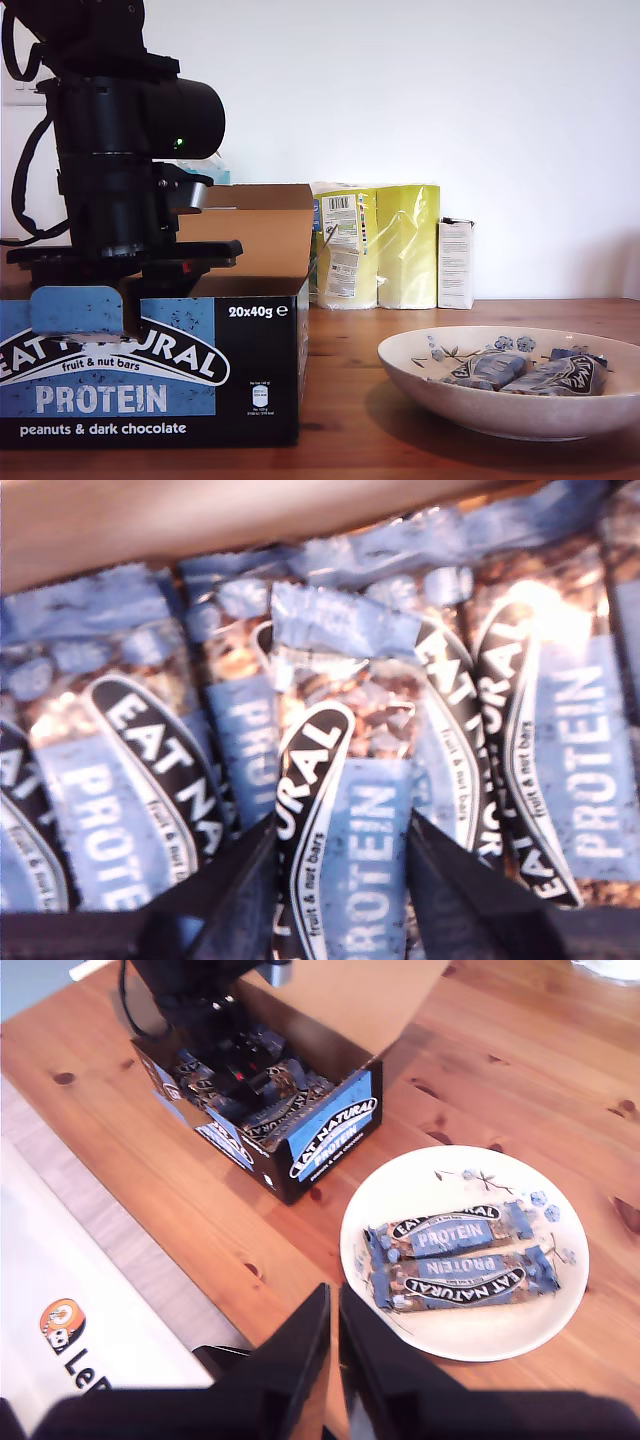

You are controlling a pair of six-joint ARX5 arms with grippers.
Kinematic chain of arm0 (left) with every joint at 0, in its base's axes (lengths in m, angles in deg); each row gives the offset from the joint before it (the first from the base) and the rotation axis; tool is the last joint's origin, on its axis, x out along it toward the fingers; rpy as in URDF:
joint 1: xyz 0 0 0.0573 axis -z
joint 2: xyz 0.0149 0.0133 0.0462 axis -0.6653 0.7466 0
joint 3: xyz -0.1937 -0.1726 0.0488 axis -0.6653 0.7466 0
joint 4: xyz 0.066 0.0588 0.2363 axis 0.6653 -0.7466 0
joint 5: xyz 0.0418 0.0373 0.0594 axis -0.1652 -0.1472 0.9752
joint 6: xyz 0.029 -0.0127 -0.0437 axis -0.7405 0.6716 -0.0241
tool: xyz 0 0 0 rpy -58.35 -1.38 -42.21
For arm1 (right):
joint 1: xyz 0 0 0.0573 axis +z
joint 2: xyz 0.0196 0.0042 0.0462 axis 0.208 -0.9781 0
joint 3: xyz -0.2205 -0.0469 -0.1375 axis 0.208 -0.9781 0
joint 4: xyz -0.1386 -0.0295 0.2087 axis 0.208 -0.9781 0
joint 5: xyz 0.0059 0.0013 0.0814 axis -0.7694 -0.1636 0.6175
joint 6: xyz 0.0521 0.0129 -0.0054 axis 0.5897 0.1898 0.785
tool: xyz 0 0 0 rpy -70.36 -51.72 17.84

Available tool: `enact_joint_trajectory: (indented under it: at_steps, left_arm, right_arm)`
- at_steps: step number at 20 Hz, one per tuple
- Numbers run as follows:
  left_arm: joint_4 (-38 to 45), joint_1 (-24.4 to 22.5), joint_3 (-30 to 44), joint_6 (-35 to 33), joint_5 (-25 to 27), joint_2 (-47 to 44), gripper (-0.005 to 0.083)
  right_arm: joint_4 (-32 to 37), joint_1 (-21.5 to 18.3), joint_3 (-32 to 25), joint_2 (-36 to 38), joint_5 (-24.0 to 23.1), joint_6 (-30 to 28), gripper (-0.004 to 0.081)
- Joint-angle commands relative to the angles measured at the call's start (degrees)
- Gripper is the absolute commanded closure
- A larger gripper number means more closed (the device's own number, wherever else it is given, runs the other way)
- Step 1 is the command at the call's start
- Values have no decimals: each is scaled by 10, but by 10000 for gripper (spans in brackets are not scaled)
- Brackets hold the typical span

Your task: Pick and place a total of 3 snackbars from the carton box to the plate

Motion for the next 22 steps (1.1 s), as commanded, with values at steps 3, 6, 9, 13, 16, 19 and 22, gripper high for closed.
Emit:
enact_joint_trajectory:
  at_steps: [3,6,9,13,16,19,22]
  left_arm:
    - [-2,1,-27,-19,-4,-8,558]
    - [-11,5,-40,-29,-14,-40,558]
    - [-21,18,-70,-51,-15,-73,558]
    - [-20,45,-131,-101,-27,-97,558]
    - [13,71,-172,-217,-55,-97,558]
    - [90,106,-186,-352,-87,-97,558]
    - [164,138,-186,-516,-130,-89,558]
  right_arm:
    - [2,2,-2,1,-9,0,783]
    - [-2,2,-2,2,-17,0,783]
    - [-13,2,4,6,-30,0,783]
    - [-13,2,6,10,-34,-1,783]
    - [-18,2,6,11,-34,-1,783]
    - [-29,2,6,20,-34,-2,783]
    - [-33,2,6,45,-34,-1,783]
